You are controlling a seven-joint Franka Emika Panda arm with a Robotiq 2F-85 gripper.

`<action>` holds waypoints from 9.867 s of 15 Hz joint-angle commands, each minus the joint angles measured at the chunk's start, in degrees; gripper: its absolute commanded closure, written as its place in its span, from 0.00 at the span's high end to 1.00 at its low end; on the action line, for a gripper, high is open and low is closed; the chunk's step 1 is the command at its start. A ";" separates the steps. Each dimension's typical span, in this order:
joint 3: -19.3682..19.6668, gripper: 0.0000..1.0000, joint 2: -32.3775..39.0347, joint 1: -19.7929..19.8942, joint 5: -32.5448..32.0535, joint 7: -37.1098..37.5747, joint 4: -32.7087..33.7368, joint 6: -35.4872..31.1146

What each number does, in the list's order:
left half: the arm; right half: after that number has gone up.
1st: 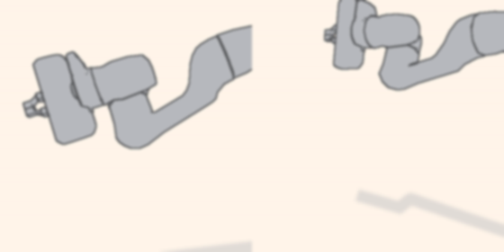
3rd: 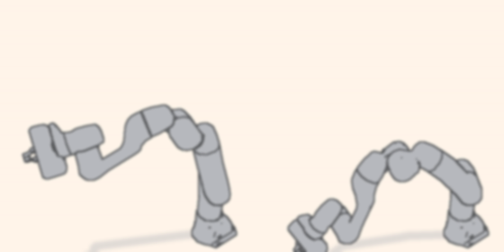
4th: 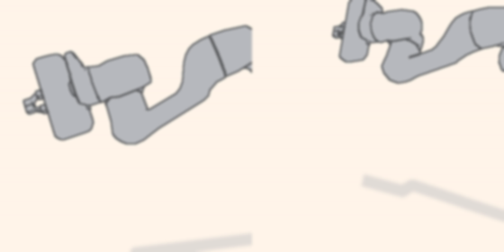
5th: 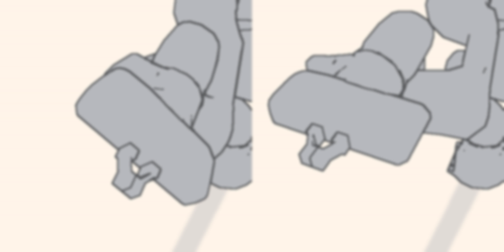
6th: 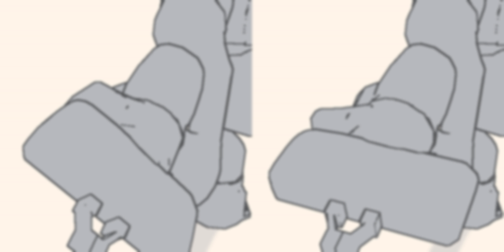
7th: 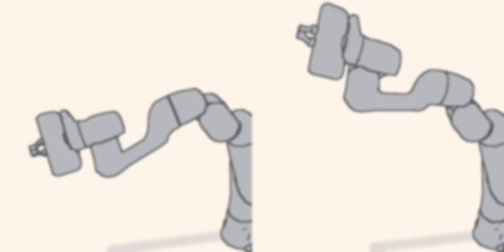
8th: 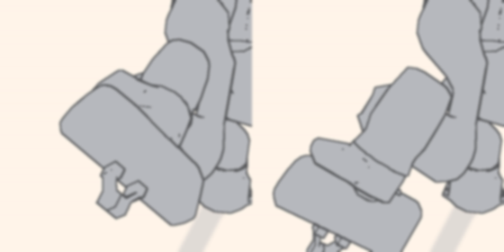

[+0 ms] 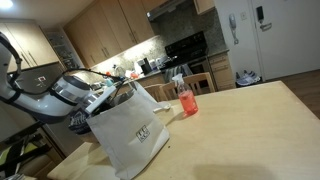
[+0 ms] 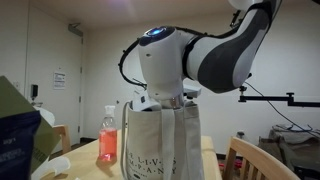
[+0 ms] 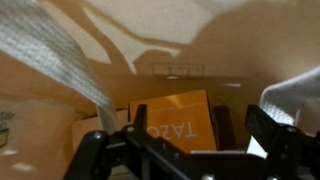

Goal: Move the bag slightly forward, take out the TAZO box, and put it on the table

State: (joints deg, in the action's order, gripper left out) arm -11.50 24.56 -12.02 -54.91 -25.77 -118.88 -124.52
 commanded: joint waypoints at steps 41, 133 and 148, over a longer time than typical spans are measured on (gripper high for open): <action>0.82 1.00 6.41 -1.08 -1.51 -2.64 7.32 3.13; 5.37 0.29 -3.69 6.36 -24.85 43.06 -15.01 -10.44; 1.26 1.00 -21.10 2.87 -11.22 29.74 -22.96 2.70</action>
State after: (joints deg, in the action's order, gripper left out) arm -9.27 10.80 -8.04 -69.29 7.14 -137.85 -126.02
